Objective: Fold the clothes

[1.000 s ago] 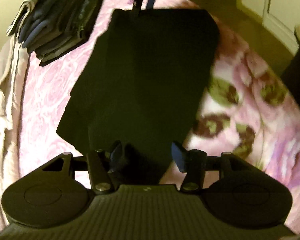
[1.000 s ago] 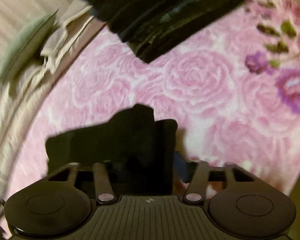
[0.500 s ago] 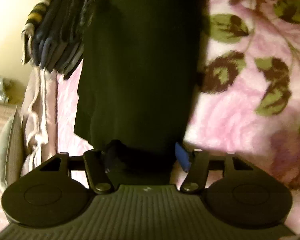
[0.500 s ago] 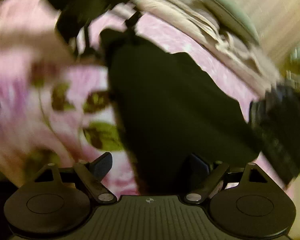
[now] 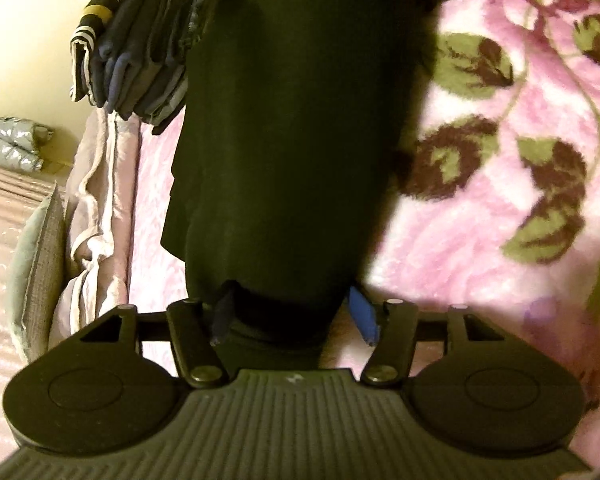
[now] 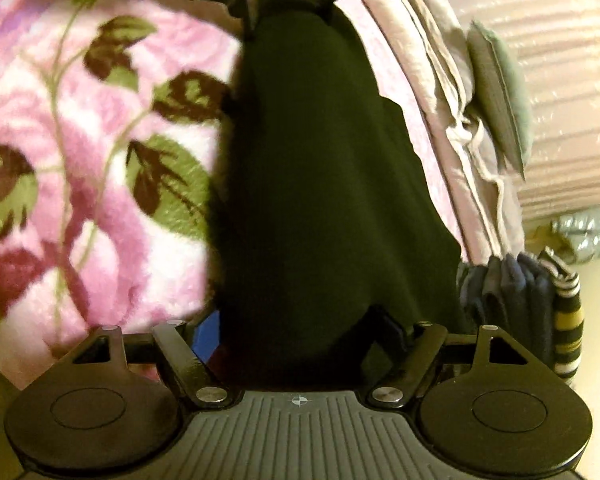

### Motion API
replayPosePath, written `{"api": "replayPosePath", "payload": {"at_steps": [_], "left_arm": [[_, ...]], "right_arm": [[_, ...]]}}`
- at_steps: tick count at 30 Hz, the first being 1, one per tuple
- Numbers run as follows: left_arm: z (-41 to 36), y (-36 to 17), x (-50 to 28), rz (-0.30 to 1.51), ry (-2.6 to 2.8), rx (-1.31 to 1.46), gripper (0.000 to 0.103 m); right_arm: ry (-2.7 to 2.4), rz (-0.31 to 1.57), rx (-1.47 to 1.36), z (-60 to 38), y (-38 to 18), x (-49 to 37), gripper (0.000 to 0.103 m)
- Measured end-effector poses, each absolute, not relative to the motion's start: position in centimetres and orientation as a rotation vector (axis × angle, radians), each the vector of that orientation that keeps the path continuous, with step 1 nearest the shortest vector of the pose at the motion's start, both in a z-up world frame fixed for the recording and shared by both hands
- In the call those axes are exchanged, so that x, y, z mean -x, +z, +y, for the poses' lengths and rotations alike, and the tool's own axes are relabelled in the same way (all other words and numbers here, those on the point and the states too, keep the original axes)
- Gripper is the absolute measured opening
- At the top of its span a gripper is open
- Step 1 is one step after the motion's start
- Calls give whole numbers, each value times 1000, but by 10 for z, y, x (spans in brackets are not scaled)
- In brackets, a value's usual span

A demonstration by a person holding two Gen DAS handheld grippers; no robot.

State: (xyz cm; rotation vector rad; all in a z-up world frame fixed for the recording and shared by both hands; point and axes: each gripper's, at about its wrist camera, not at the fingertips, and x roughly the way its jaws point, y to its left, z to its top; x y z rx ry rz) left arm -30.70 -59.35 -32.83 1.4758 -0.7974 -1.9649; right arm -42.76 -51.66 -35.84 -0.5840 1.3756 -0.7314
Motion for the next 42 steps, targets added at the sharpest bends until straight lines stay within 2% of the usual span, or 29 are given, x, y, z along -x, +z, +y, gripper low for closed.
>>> {"api": "replayPosePath", "payload": {"at_steps": [2,6,7,10,17,19,20,21,24,36,39,42], "left_arm": [[-589,-334,308,-821,-1935,-1459,61],[-581,-343,312,-870,-1869,-1420,63],[-579,-344,312,-873,-1851,-1408,63],[-570,-348,317,-901,-1786,-1395,63],[-537,-355,356,-1005,-1696,-1345,63],[-528,-356,372,-984,-1686,-1353,50],[-525,-357,380,-961,-1680,-1368,39],[-521,-357,389,-937,-1675,-1382,33],[-508,-356,405,-876,-1650,-1390,24],[-356,-335,519,-653,-1645,-1378,25],[-346,-341,528,-571,-1601,-1347,30],[-341,-326,525,-409,-1603,-1268,34]], "right_arm": [[-722,1354,598,-518,-360,433,74],[-711,1244,592,-520,-355,453,45],[-706,1208,587,-521,-353,460,41],[-683,1123,568,-525,-342,480,37],[-636,1031,640,-531,-328,551,36],[-628,1016,658,-531,-333,569,36],[-627,1005,672,-531,-337,574,36],[-627,993,688,-531,-341,579,36],[-637,955,737,-532,-349,591,36],[-618,940,799,-492,-364,684,37],[-612,950,853,-485,-373,685,41],[-656,936,803,-480,-368,684,48]]}}
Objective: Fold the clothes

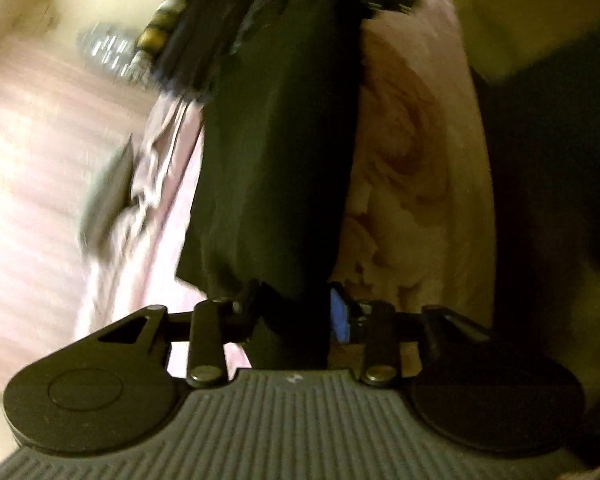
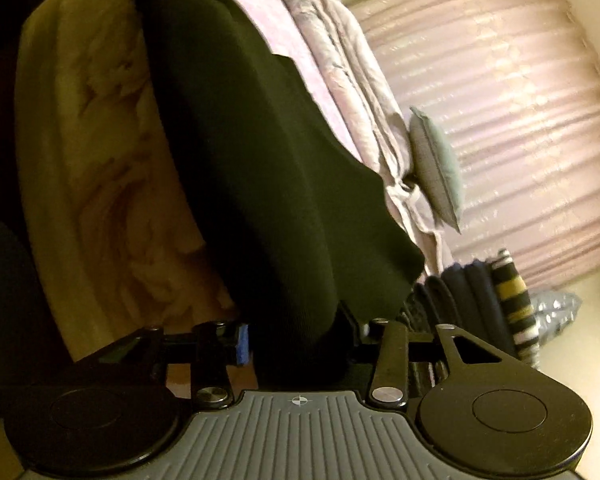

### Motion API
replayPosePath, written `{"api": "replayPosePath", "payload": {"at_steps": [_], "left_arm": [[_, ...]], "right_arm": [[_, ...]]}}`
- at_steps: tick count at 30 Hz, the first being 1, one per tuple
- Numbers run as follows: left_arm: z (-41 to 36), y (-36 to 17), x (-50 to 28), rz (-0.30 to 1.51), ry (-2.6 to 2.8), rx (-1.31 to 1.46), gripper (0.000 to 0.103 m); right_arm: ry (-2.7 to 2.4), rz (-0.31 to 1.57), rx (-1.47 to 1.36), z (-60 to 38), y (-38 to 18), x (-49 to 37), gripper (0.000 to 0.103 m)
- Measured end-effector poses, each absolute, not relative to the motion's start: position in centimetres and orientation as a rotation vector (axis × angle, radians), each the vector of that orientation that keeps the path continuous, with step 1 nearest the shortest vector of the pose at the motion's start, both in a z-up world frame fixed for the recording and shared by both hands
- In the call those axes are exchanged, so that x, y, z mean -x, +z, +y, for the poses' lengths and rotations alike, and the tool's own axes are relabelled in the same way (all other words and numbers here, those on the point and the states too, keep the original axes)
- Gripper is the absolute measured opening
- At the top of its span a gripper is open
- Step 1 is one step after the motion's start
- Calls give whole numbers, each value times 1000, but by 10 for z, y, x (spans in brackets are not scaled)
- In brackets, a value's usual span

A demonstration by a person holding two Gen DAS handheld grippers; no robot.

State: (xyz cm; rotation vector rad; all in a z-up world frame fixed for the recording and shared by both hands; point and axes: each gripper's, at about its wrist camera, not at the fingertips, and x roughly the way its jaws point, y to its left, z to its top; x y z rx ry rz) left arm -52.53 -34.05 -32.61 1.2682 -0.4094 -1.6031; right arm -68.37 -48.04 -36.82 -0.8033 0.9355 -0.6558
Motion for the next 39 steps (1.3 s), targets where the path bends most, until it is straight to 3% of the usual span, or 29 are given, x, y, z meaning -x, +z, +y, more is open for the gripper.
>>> {"api": "replayPosePath", "payload": {"at_steps": [4,10,12,15,24,34,39], "left_arm": [[-340,-294,506,-76,-1617,-1056,34],[-352,-272,483,174,-1557,-890,34],[-356,-270,483,183,-1537,-908,34],[-363,-266,484,191,-1514,-925,34],[-378,-268,480,186,-1501,-968,34],[-390,-274,474,213,-1538,-948,34],[-382,-256,449,286,-1563,-784,38]], "right_arm": [[-718,872,628,-475,-353,690,49],[-793,741,386,-460,-334,702,51],[-814,677,313,-459,-322,705,55],[-818,566,183,-458,-304,709,70],[-807,446,-275,-504,-288,697,70],[-865,549,-303,-516,-301,688,70],[-863,582,-313,-522,-307,689,72]]}}
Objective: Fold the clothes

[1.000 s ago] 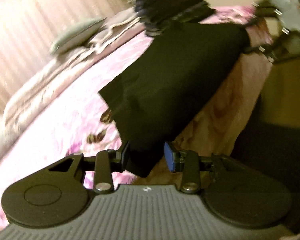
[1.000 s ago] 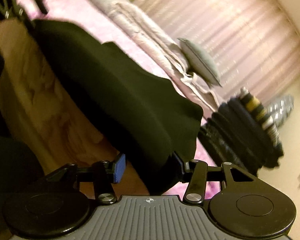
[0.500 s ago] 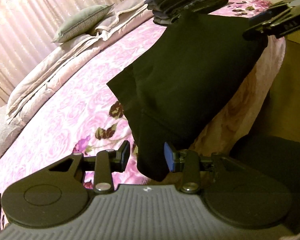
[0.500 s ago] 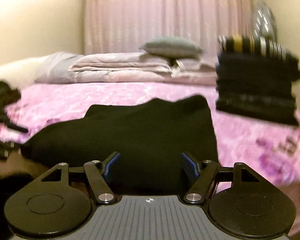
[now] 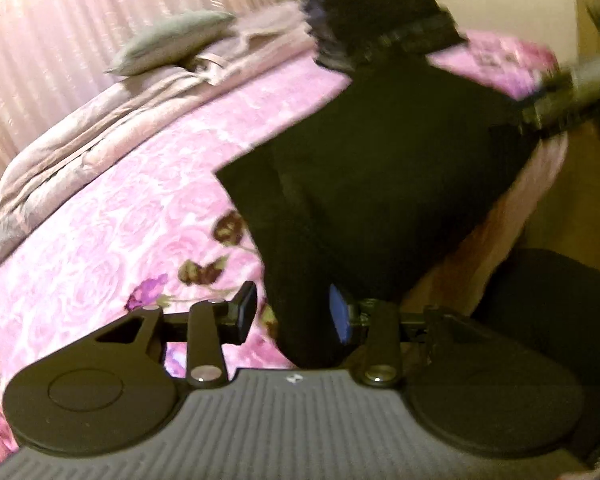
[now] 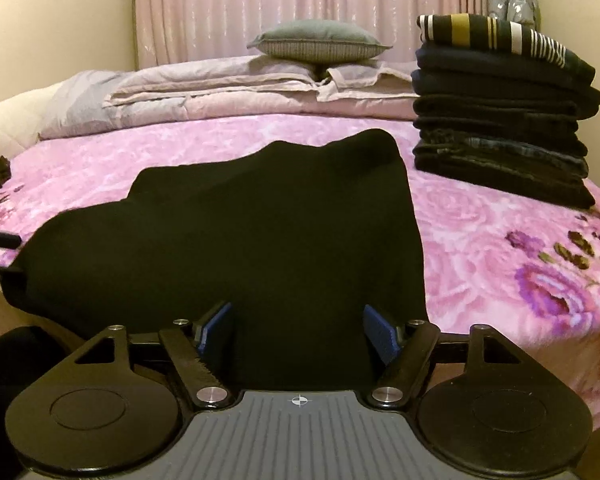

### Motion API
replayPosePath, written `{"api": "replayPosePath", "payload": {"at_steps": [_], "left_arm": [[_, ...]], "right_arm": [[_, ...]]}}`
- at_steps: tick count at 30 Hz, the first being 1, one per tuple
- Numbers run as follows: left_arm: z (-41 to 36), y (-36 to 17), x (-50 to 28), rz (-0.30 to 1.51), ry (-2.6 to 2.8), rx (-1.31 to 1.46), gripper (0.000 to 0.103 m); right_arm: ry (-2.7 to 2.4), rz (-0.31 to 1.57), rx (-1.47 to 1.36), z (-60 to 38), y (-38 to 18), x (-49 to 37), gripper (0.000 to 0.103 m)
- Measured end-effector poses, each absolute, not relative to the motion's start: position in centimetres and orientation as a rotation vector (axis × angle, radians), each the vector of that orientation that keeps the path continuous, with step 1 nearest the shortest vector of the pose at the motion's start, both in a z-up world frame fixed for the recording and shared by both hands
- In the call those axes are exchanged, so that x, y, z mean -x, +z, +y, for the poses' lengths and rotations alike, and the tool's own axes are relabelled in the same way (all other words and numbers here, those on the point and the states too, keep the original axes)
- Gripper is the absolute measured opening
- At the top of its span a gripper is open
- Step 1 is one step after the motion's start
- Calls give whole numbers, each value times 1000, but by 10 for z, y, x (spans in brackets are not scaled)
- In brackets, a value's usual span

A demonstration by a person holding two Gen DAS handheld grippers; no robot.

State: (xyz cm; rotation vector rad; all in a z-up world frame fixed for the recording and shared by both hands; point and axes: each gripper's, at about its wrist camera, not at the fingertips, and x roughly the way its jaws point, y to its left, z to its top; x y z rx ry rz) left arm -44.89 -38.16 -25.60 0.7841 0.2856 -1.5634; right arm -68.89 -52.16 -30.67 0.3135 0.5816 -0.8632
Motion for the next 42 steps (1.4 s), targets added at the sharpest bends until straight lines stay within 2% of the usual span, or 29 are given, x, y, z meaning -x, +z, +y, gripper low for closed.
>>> {"api": "replayPosePath", "payload": {"at_steps": [3,7,10,16,20,26,31,32,33,35,36,39,42], "left_arm": [[-379,-241,428,332,-1572,-640,51],[-402,-233,408,401,-1583,-549,52],[-431,-232,403,438,-1603,-532,52],[-502,-237,406,482,-1731,-582,52],[-555,-248,400,544,-1794,-587,52],[-608,-269,398,648,-1858,-566,37],[-631,-284,409,715,-1919,-657,36],[-632,-287,410,720,-1922,-665,32],[-632,-288,410,723,-1928,-667,20],[-627,-285,409,711,-1921,-652,1],[-621,-279,408,666,-1897,-627,0],[-603,-259,400,558,-1822,-501,0],[-608,-262,402,561,-1787,-522,1]], "right_arm": [[-862,603,-313,-523,-306,688,73],[-855,622,-331,-526,-299,690,74],[-845,558,-380,-539,-286,700,74],[-900,476,-488,-607,-269,709,74],[-874,481,-450,-641,-260,698,74],[-833,545,-392,-679,-267,676,74],[-770,552,-437,-706,-284,668,74],[-766,556,-452,-710,-288,667,73],[-765,560,-468,-714,-291,667,73],[-759,567,-490,-717,-296,667,58],[-763,566,-495,-717,-296,668,45],[-787,531,-509,-716,-287,672,31],[-815,527,-461,-716,-280,668,31]]}}
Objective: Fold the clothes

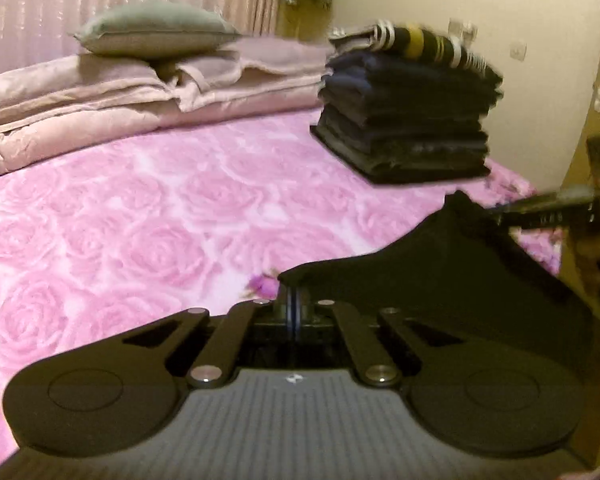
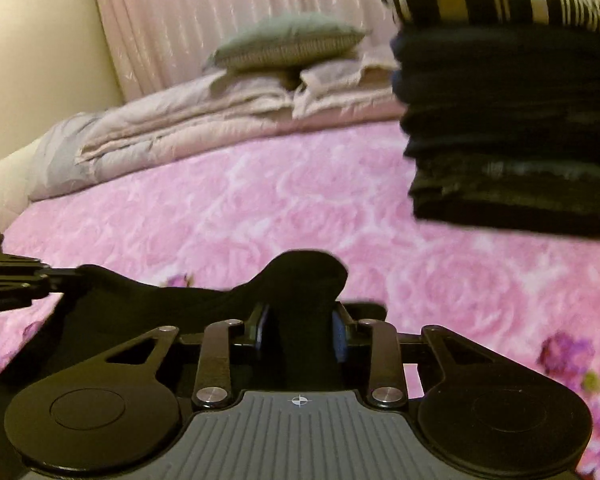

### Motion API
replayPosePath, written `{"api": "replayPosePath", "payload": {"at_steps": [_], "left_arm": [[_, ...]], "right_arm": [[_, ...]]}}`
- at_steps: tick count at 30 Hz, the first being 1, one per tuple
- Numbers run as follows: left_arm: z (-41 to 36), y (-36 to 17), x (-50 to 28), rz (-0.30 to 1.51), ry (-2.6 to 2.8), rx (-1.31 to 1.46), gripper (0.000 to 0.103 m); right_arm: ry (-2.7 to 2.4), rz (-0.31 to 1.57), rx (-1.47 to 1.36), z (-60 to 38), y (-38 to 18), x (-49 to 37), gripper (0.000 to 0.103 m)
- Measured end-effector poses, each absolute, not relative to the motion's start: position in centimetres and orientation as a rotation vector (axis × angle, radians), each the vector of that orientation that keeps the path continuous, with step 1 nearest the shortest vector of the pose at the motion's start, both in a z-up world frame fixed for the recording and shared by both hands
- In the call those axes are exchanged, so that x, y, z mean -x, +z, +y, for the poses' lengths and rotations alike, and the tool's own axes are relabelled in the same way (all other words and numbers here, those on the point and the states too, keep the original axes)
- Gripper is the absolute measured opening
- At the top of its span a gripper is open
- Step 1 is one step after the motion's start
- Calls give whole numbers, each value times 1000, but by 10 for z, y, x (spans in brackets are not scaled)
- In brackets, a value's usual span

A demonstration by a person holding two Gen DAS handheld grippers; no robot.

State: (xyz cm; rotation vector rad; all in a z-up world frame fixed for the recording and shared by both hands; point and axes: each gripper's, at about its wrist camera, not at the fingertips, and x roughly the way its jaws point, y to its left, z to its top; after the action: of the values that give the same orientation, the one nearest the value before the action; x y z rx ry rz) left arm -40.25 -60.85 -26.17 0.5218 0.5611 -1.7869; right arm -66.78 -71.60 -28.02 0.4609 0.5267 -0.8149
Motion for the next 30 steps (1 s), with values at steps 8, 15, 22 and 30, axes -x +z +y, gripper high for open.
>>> {"api": "replayPosePath", "payload": {"at_steps": [8,15,22,30], "left_arm": [[-626,-293,404,685,-1746,-621,3],[-633,-291,407,668,-1750,-641,3],[-632,-293,397,715,-1757,-595,4],[-598,-255,385,678,-1739,-539,3]], "right_arm": [[-880,630,-292,-707,-282,648,33],[-625,683,-222,-676,-267,607,37],[-627,843,-304,-722,-321,563,37],[-698,738,-368,-740,-307,589,37]]}}
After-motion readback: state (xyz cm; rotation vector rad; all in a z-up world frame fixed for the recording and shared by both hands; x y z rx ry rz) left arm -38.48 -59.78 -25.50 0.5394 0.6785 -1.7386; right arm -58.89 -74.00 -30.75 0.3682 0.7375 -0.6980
